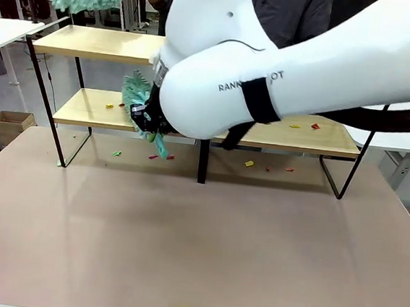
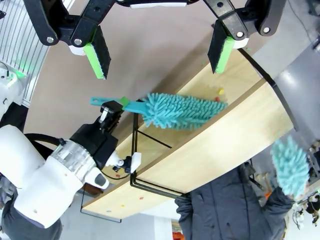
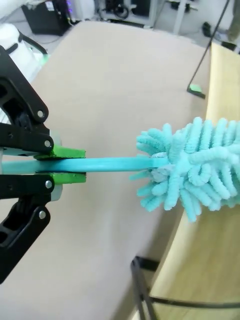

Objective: Clean the shelves.
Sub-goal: Clean a randomly selected level of the Shelf with the Duster.

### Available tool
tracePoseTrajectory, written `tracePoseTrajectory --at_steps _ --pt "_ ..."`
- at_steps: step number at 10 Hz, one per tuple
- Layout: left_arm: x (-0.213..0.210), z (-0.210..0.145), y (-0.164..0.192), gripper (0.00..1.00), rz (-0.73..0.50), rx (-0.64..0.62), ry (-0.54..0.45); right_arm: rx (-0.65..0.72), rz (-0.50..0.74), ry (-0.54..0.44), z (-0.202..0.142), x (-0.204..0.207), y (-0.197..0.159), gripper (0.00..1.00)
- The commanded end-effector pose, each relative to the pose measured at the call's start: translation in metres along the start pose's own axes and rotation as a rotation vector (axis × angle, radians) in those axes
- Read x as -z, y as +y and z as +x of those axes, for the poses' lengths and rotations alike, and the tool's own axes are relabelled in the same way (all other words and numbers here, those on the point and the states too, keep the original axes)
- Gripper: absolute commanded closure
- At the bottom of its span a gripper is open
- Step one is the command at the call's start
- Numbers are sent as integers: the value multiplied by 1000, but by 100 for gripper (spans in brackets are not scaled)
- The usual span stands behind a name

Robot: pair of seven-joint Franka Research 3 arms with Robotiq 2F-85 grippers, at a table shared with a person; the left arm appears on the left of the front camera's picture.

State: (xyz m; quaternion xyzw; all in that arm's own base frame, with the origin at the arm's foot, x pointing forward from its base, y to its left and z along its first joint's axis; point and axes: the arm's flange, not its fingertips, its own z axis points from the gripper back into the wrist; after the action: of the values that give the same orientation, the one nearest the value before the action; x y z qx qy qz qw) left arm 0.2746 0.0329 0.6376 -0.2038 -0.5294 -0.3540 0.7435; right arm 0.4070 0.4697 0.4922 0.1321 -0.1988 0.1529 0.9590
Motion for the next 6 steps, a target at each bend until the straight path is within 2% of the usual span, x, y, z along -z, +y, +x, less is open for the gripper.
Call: tracePoseTrajectory --at_steps 1,4,5,6 --pt "1 -1 1 0 -8 5 -4 -103 16 29 25 1 22 88" --pt "1 -1 1 0 -8 5 -4 -241 137 114 26 -12 23 88" --pt "1 -1 1 0 -8 5 -4 -315 167 138 22 -20 17 88" --pt "1 -1 1 0 -8 5 -4 -457 230 209 16 -33 8 88"
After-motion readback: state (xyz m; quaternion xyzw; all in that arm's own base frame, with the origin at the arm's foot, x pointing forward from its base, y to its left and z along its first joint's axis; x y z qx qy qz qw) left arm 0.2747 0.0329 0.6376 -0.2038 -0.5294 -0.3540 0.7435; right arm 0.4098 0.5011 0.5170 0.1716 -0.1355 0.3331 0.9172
